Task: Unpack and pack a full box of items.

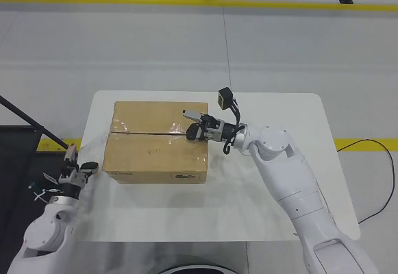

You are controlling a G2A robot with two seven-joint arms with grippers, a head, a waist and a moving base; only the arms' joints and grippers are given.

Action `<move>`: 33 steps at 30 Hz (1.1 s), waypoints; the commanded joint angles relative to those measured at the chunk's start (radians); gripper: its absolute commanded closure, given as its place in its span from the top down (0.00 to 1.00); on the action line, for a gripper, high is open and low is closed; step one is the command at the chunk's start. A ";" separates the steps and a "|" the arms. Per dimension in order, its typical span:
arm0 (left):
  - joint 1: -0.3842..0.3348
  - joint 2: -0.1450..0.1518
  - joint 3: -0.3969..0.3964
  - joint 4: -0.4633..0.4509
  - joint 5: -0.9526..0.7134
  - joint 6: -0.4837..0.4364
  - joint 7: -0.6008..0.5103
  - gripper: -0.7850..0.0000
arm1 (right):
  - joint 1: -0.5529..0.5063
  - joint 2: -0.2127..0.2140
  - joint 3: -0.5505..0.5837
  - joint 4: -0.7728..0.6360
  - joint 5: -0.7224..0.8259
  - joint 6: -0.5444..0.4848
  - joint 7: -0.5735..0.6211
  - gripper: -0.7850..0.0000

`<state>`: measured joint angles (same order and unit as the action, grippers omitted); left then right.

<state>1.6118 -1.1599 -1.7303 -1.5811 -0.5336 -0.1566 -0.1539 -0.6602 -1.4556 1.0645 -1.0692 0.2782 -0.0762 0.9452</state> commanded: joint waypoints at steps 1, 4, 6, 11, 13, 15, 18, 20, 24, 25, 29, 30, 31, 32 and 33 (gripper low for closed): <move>-0.034 -0.001 0.011 0.029 0.004 0.015 -0.012 1.00 | 0.000 0.000 0.000 0.000 0.000 0.000 0.000 1.00; -0.084 -0.003 0.029 0.080 0.014 0.026 -0.018 1.00 | 0.000 0.000 0.000 0.000 0.000 0.000 0.000 1.00; -0.116 -0.005 0.042 0.114 0.018 0.027 -0.019 1.00 | 0.000 0.000 0.000 0.000 0.000 0.000 0.000 1.00; -0.187 -0.010 0.064 0.192 0.017 0.024 -0.017 1.00 | 0.000 0.000 0.000 0.000 0.000 0.000 0.000 1.00; -0.208 -0.011 0.067 0.214 0.015 0.018 -0.016 1.00 | 0.000 0.000 0.000 0.000 0.000 0.000 0.000 1.00; -0.229 -0.013 0.067 0.240 0.010 0.012 -0.012 1.00 | 0.000 0.000 0.000 0.000 0.000 0.000 0.000 1.00; -0.260 -0.015 0.066 0.279 0.010 -0.002 -0.007 1.00 | 0.000 0.000 0.000 0.000 0.000 0.000 0.000 1.00; -0.272 -0.015 0.060 0.292 0.007 -0.017 -0.009 1.00 | 0.000 0.000 0.000 0.000 0.000 0.000 0.000 1.00; -0.276 -0.015 0.034 0.279 -0.005 -0.060 -0.015 1.00 | 0.000 0.000 0.000 0.000 0.000 0.000 0.000 1.00; -0.275 -0.014 0.027 0.272 0.001 -0.073 -0.012 1.00 | 0.000 0.000 0.000 0.000 0.000 0.000 0.000 1.00; -0.269 -0.014 0.001 0.227 0.014 -0.122 0.006 1.00 | 0.000 0.000 0.000 0.000 0.000 0.000 0.000 1.00; -0.266 -0.014 -0.006 0.214 0.013 -0.132 0.011 1.00 | 0.000 0.000 0.000 0.000 0.000 0.000 0.000 1.00; -0.264 -0.014 -0.015 0.200 0.016 -0.143 0.019 1.00 | 0.000 0.000 0.000 0.000 0.000 0.000 0.000 1.00; -0.261 -0.014 -0.022 0.186 0.017 -0.152 0.025 1.00 | 0.000 0.000 0.000 0.000 0.000 0.000 0.000 1.00; -0.258 -0.014 -0.030 0.171 0.013 -0.159 0.031 1.00 | 0.000 0.000 0.000 0.000 0.000 0.000 0.000 1.00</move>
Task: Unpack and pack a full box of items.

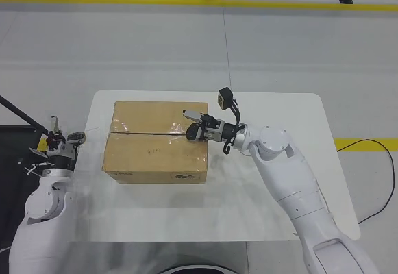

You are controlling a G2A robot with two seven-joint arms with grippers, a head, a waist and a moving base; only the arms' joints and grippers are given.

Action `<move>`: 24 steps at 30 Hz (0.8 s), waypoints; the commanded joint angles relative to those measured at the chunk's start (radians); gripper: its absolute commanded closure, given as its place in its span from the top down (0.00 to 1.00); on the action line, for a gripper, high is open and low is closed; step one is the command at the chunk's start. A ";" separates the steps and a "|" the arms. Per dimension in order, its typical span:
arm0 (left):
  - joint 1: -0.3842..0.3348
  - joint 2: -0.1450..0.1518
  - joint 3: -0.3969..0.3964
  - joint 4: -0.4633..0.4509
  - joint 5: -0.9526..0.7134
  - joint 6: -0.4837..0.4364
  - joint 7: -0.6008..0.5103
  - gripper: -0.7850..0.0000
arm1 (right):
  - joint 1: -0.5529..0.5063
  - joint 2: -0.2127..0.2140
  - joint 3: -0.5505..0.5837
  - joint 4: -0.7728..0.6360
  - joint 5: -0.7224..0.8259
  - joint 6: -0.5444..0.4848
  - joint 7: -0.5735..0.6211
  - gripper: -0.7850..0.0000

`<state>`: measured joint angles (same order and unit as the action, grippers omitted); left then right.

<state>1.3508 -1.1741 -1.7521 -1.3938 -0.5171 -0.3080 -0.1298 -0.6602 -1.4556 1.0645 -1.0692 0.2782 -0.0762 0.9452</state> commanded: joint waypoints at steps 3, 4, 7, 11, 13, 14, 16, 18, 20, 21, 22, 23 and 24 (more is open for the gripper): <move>0.013 0.000 -0.034 -0.061 -0.002 -0.028 0.021 1.00 | 0.000 0.000 0.000 0.000 0.000 0.000 0.000 1.00; 0.017 0.000 -0.042 -0.077 0.000 -0.033 0.025 1.00 | 0.000 0.000 0.000 0.000 0.000 0.000 0.000 1.00; 0.031 -0.001 -0.060 -0.123 0.010 -0.045 0.035 1.00 | 0.000 0.000 0.000 0.000 0.000 0.000 0.000 1.00; 0.050 -0.002 -0.077 -0.182 0.030 -0.050 0.043 1.00 | 0.000 0.000 0.000 0.000 0.000 0.000 0.000 1.00; 0.059 -0.002 -0.081 -0.212 0.043 -0.052 0.046 1.00 | 0.000 0.000 0.000 0.000 0.000 0.000 0.000 1.00; 0.062 -0.003 -0.083 -0.226 0.048 -0.052 0.048 1.00 | 0.000 0.000 0.000 0.000 0.000 0.000 0.000 1.00; 0.068 -0.004 -0.085 -0.252 0.061 -0.050 0.050 1.00 | 0.000 0.000 0.000 0.000 0.000 0.000 0.000 1.00; 0.071 -0.005 -0.086 -0.277 0.064 -0.043 0.052 1.00 | 0.000 0.000 0.000 0.000 0.000 0.000 0.000 1.00; 0.072 -0.005 -0.087 -0.299 0.072 -0.036 0.049 1.00 | 0.000 0.000 0.000 0.000 0.000 0.000 0.000 1.00; 0.072 -0.006 -0.087 -0.309 0.074 -0.031 0.049 1.00 | 0.000 0.000 0.000 0.000 0.000 0.000 0.000 1.00; 0.071 -0.006 -0.088 -0.318 0.075 -0.026 0.048 1.00 | 0.000 0.000 0.000 0.000 0.000 0.000 0.000 1.00; 0.070 -0.006 -0.087 -0.328 0.077 -0.021 0.047 1.00 | 0.000 0.000 0.000 0.000 0.000 0.000 0.000 1.00; 0.069 -0.007 -0.087 -0.336 0.079 -0.016 0.046 1.00 | 0.000 0.000 0.000 0.000 0.000 0.000 0.000 1.00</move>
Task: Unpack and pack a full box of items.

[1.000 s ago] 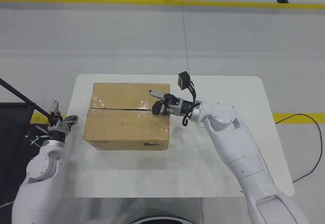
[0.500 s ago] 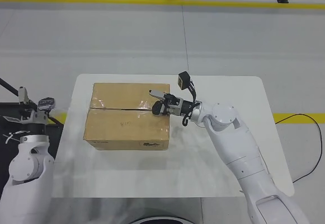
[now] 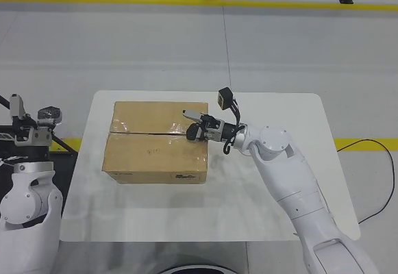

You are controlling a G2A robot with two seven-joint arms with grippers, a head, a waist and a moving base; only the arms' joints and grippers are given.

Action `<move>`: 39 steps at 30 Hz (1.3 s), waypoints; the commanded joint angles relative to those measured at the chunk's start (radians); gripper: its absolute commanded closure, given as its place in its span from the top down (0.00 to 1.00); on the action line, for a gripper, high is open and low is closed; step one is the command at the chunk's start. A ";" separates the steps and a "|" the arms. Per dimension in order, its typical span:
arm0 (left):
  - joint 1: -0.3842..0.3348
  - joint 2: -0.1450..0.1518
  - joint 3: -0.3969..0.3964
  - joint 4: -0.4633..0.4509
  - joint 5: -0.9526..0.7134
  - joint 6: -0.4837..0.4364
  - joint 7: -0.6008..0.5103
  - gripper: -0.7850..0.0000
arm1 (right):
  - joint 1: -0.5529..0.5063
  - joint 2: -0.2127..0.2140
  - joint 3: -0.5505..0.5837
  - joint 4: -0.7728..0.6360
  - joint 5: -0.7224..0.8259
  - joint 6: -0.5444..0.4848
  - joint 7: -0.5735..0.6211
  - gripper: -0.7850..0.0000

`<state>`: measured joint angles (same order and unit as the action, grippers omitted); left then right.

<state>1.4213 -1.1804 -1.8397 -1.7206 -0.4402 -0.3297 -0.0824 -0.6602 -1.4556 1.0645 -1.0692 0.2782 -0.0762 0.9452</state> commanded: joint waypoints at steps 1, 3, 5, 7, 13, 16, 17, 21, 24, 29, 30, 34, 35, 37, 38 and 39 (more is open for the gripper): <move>-0.002 -0.001 0.001 -0.017 0.003 0.010 -0.003 1.00 | 0.000 0.000 0.000 0.000 0.000 0.000 0.000 1.00; -0.003 -0.002 0.005 -0.032 0.007 0.018 -0.007 1.00 | -0.018 0.002 0.001 -0.026 -0.006 -0.001 -0.024 1.00; -0.004 -0.003 0.009 -0.049 0.009 0.025 -0.010 1.00 | -0.028 0.005 0.006 -0.047 -0.017 0.005 -0.031 1.00; -0.005 -0.004 0.014 -0.066 0.009 0.032 -0.010 1.00 | -0.037 0.009 0.015 -0.066 -0.022 0.006 -0.040 1.00; -0.018 -0.008 0.035 -0.112 0.018 0.051 -0.007 1.00 | -0.059 0.020 0.039 -0.118 -0.036 0.013 -0.052 1.00; -0.028 -0.009 0.045 -0.130 0.026 0.062 -0.005 1.00 | -0.068 0.024 0.046 -0.135 -0.041 0.019 -0.051 1.00; -0.032 -0.010 0.048 -0.135 0.029 0.067 -0.007 1.00 | -0.071 0.026 0.047 -0.139 -0.042 0.020 -0.050 1.00; -0.042 -0.011 0.061 -0.152 0.044 0.082 -0.008 1.00 | -0.078 0.029 0.050 -0.140 -0.042 0.027 -0.047 1.00; -0.046 -0.012 0.069 -0.161 0.052 0.090 -0.012 1.00 | -0.081 0.031 0.050 -0.138 -0.041 0.028 -0.048 1.00; -0.045 -0.014 0.072 -0.179 0.061 0.099 -0.019 1.00 | -0.084 0.033 0.048 -0.132 -0.036 0.032 -0.050 1.00; -0.044 -0.014 0.071 -0.183 0.063 0.101 -0.021 1.00 | -0.085 0.034 0.048 -0.131 -0.034 0.031 -0.050 1.00; -0.040 -0.014 0.079 -0.205 0.081 0.110 -0.042 1.00 | -0.086 0.035 0.045 -0.124 -0.027 0.028 -0.050 1.00; -0.038 -0.015 0.084 -0.211 0.090 0.111 -0.047 1.00 | -0.087 0.035 0.045 -0.122 -0.026 0.027 -0.049 1.00; -0.034 -0.015 0.096 -0.224 0.104 0.112 -0.057 1.00 | -0.088 0.036 0.045 -0.120 -0.024 0.024 -0.048 1.00; -0.032 -0.016 0.103 -0.230 0.112 0.112 -0.061 1.00 | -0.088 0.036 0.045 -0.119 -0.021 0.023 -0.047 1.00; -0.031 -0.016 0.111 -0.235 0.120 0.112 -0.065 1.00 | -0.089 0.037 0.046 -0.118 -0.021 0.022 -0.047 1.00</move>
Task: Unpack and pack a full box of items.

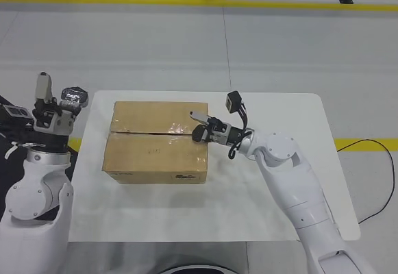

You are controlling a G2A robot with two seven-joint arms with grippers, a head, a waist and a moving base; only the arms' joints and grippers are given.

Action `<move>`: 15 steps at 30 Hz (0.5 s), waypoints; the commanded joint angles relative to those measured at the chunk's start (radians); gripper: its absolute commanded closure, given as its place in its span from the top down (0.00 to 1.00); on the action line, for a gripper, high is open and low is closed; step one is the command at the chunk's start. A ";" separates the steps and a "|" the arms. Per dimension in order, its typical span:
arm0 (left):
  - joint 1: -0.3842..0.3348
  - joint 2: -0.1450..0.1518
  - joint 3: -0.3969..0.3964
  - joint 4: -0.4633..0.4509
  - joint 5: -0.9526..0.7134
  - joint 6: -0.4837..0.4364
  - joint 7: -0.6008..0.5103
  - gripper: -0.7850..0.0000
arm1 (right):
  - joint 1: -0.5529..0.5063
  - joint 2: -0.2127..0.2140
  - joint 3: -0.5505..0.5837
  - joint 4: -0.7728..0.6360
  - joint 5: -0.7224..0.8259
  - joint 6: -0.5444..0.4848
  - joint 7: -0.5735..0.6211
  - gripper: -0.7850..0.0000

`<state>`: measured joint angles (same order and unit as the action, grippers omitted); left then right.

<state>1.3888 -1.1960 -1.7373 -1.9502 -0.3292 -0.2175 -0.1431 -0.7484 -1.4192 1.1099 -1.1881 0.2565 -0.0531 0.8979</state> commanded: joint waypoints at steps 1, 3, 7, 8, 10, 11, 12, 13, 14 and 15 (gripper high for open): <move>0.003 -0.001 0.018 -0.010 0.011 0.000 -0.006 1.00 | -0.001 0.001 0.000 0.001 0.001 -0.002 0.001 1.00; 0.006 -0.003 0.037 -0.018 0.024 -0.001 -0.009 1.00 | -0.002 0.002 0.001 0.000 0.002 -0.003 0.002 1.00; 0.007 -0.007 0.075 -0.029 0.032 -0.002 -0.013 1.00 | -0.006 0.005 0.003 -0.005 0.005 -0.002 0.005 1.00; 0.006 -0.008 0.083 -0.030 0.028 0.000 -0.016 1.00 | -0.007 0.006 0.004 -0.007 0.004 -0.001 0.005 1.00; 0.000 -0.009 0.095 -0.029 0.016 0.005 -0.025 1.00 | -0.010 0.008 0.006 -0.013 0.003 0.001 0.006 1.00; -0.004 -0.009 0.099 -0.028 0.007 0.007 -0.029 1.00 | -0.011 0.009 0.007 -0.017 0.004 0.001 0.007 1.00; -0.009 -0.010 0.102 -0.025 -0.005 0.012 -0.035 1.00 | -0.013 0.010 0.010 -0.021 0.003 0.001 0.007 1.00; -0.016 -0.010 0.105 -0.022 -0.014 0.017 -0.042 1.00 | -0.015 0.011 0.012 -0.025 0.002 0.000 0.006 1.00; -0.023 -0.010 0.106 -0.017 -0.014 0.022 -0.047 1.00 | -0.017 0.013 0.014 -0.030 0.002 -0.004 0.007 1.00; -0.031 -0.010 0.109 -0.012 -0.015 0.027 -0.052 1.00 | -0.020 0.014 0.016 -0.036 0.003 -0.012 0.009 1.00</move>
<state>1.3666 -1.2063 -1.6311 -1.9682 -0.3442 -0.1961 -0.1893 -0.7659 -1.4067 1.1236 -1.2183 0.2587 -0.0570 0.9049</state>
